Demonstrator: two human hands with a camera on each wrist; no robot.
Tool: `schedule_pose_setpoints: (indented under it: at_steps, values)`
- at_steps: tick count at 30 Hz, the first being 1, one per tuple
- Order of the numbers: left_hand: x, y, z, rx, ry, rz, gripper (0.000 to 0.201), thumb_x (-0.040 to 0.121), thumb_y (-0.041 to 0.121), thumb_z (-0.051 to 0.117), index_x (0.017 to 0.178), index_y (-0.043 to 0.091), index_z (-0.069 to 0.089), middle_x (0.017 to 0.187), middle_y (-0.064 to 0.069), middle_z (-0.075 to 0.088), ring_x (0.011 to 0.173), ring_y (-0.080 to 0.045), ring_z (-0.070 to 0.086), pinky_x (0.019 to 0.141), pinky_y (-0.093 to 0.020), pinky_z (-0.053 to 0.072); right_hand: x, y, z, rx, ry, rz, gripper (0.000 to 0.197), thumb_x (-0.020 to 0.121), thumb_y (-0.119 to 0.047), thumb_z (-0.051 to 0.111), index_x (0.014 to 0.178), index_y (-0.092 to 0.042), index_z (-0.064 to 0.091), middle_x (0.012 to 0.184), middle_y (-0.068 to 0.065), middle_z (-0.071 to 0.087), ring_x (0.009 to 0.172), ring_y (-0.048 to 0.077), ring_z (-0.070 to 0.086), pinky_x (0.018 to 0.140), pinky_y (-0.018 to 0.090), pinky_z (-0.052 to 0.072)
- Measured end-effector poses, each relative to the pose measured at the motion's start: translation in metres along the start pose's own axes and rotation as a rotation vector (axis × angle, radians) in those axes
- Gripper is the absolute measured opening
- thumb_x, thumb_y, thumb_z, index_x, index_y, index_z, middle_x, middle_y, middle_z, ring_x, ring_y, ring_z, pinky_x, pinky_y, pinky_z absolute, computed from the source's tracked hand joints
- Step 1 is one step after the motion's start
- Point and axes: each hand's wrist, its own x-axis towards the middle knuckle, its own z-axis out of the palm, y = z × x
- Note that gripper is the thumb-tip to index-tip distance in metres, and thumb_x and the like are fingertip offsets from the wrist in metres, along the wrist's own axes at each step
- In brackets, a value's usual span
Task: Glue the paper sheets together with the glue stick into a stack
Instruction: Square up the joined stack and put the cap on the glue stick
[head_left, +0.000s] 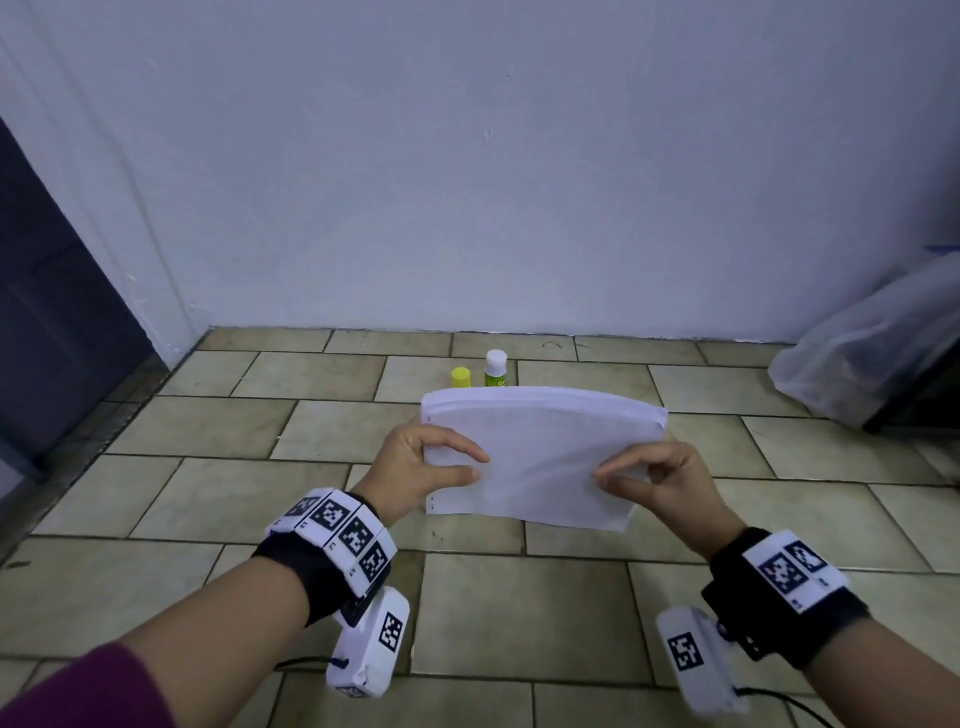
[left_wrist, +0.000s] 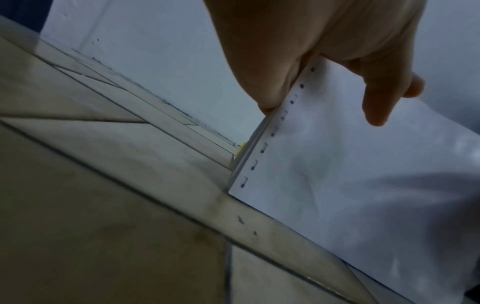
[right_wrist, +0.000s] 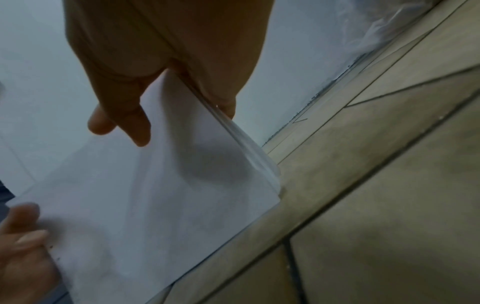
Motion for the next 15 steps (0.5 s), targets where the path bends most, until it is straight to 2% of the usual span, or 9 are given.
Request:
schedule_pose_setpoints:
  at_steps: [1, 3, 4, 6, 7, 9, 11, 12, 15]
  values:
    - [0.000, 0.001, -0.001, -0.011, -0.004, -0.001, 0.031, 0.065, -0.007, 0.080, 0.066, 0.024, 0.078, 0.090, 0.000, 0.071, 0.095, -0.012, 0.064, 0.078, -0.020, 0.052, -0.001, 0.000, -0.002, -0.015, 0.032, -0.025, 0.010, 0.061, -0.018, 0.084, 0.065, -0.024, 0.078, 0.096, -0.006, 0.071, 0.099, 0.011, 0.062, 0.082, 0.017, 0.049]
    - [-0.002, 0.002, -0.004, -0.023, -0.018, -0.017, 0.038, 0.068, -0.014, 0.076, 0.061, 0.023, 0.077, 0.078, 0.004, 0.072, 0.085, -0.007, 0.066, 0.075, -0.018, 0.051, -0.002, 0.002, -0.004, -0.033, 0.055, -0.055, 0.011, 0.059, -0.014, 0.082, 0.061, -0.023, 0.076, 0.100, -0.004, 0.068, 0.102, 0.011, 0.060, 0.083, 0.017, 0.047]
    - [-0.003, 0.002, -0.004, -0.012, -0.035, -0.015, 0.040, 0.068, -0.015, 0.075, 0.060, 0.024, 0.076, 0.075, 0.006, 0.072, 0.083, -0.005, 0.066, 0.074, -0.018, 0.051, -0.002, 0.003, -0.003, -0.034, 0.045, -0.058, 0.012, 0.058, -0.012, 0.081, 0.059, -0.023, 0.075, 0.095, -0.008, 0.069, 0.098, 0.008, 0.061, 0.082, 0.016, 0.047]
    - [-0.005, 0.000, -0.002, 0.047, -0.060, 0.020, 0.033, 0.064, -0.006, 0.082, 0.060, 0.025, 0.076, 0.078, 0.008, 0.072, 0.086, -0.004, 0.064, 0.078, -0.017, 0.049, -0.003, 0.004, 0.002, -0.009, -0.008, -0.050, 0.015, 0.060, -0.008, 0.081, 0.058, -0.022, 0.075, 0.080, -0.015, 0.071, 0.085, 0.001, 0.063, 0.077, 0.014, 0.047]
    - [-0.006, -0.002, 0.000, 0.077, -0.048, 0.042, 0.025, 0.062, 0.004, 0.084, 0.060, 0.027, 0.076, 0.079, 0.009, 0.072, 0.087, -0.005, 0.064, 0.079, -0.017, 0.049, -0.003, 0.004, 0.005, 0.004, -0.013, -0.052, 0.024, 0.063, 0.001, 0.080, 0.057, -0.022, 0.075, 0.075, -0.016, 0.071, 0.081, 0.000, 0.063, 0.076, 0.013, 0.047]
    - [-0.005, -0.005, 0.000, 0.110, 0.017, 0.076, 0.016, 0.059, 0.016, 0.081, 0.059, 0.031, 0.075, 0.075, 0.010, 0.072, 0.082, -0.004, 0.065, 0.081, -0.018, 0.049, -0.001, 0.005, 0.004, 0.011, 0.016, -0.071, 0.037, 0.066, 0.012, 0.076, 0.057, -0.024, 0.075, 0.074, -0.013, 0.071, 0.081, 0.002, 0.064, 0.077, 0.015, 0.048]
    - [-0.003, -0.008, -0.003, 0.137, 0.071, 0.108, 0.022, 0.061, 0.013, 0.076, 0.058, 0.034, 0.074, 0.070, 0.010, 0.072, 0.077, -0.002, 0.065, 0.080, -0.018, 0.050, 0.000, 0.001, 0.003, 0.020, 0.015, -0.085, 0.024, 0.065, -0.001, 0.080, 0.059, -0.024, 0.076, 0.077, -0.013, 0.072, 0.084, 0.004, 0.064, 0.077, 0.016, 0.048]
    - [-0.003, -0.008, -0.004, 0.151, 0.064, 0.115, 0.021, 0.061, 0.014, 0.076, 0.059, 0.034, 0.074, 0.072, 0.010, 0.072, 0.079, -0.002, 0.065, 0.081, -0.018, 0.050, 0.000, 0.000, 0.002, 0.005, -0.006, -0.069, 0.020, 0.064, -0.005, 0.080, 0.060, -0.024, 0.076, 0.078, -0.015, 0.071, 0.086, 0.003, 0.063, 0.077, 0.015, 0.048]
    - [-0.007, -0.010, -0.009, 0.207, -0.054, 0.081, 0.018, 0.062, 0.013, 0.078, 0.064, 0.031, 0.076, 0.088, 0.009, 0.073, 0.096, -0.006, 0.064, 0.086, -0.017, 0.048, -0.002, 0.005, 0.000, -0.156, -0.112, 0.016, 0.038, 0.067, 0.007, 0.076, 0.059, -0.030, 0.075, 0.074, -0.018, 0.070, 0.081, -0.001, 0.062, 0.075, 0.015, 0.047]
